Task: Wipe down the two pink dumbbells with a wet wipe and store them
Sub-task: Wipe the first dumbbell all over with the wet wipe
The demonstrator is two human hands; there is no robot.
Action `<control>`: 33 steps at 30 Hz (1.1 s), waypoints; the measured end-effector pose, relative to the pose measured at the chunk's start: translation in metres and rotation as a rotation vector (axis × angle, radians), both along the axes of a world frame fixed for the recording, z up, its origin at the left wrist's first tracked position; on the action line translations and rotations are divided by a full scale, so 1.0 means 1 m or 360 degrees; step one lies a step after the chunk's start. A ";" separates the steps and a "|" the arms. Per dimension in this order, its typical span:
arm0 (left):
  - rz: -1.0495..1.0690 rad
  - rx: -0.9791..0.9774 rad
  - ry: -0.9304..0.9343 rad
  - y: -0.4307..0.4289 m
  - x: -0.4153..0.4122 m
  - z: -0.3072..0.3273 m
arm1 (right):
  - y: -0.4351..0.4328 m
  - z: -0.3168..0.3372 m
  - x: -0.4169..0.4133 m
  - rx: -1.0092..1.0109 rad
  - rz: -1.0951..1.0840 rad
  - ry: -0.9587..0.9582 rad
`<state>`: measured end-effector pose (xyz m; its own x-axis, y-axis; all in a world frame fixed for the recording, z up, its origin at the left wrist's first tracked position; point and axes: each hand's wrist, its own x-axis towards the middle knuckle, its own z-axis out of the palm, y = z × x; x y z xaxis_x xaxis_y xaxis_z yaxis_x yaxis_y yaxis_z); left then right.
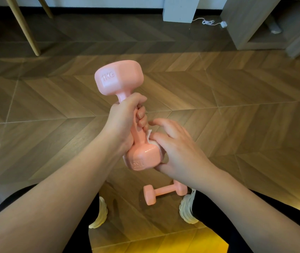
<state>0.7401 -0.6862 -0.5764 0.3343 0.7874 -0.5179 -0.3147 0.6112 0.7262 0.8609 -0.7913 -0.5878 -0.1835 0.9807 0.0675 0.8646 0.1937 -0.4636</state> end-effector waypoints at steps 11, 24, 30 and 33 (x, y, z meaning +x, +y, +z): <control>-0.0292 0.0082 -0.0101 0.001 0.000 0.010 | 0.002 -0.002 0.004 0.0048 0.0036 0.0191; -0.0163 0.0201 0.0062 0.006 0.002 0.012 | -0.003 -0.002 0.008 0.0321 -0.0162 -0.0014; -0.0079 0.0009 0.0013 0.006 0.000 0.008 | -0.001 -0.002 0.004 0.0148 0.0036 0.0044; -0.0110 0.0018 -0.0032 0.006 -0.002 0.011 | 0.000 0.000 0.003 0.0234 -0.0005 0.0080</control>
<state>0.7385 -0.6797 -0.5658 0.3983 0.7679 -0.5017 -0.2864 0.6237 0.7273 0.8634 -0.7912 -0.5878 -0.1734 0.9600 0.2196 0.8418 0.2602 -0.4729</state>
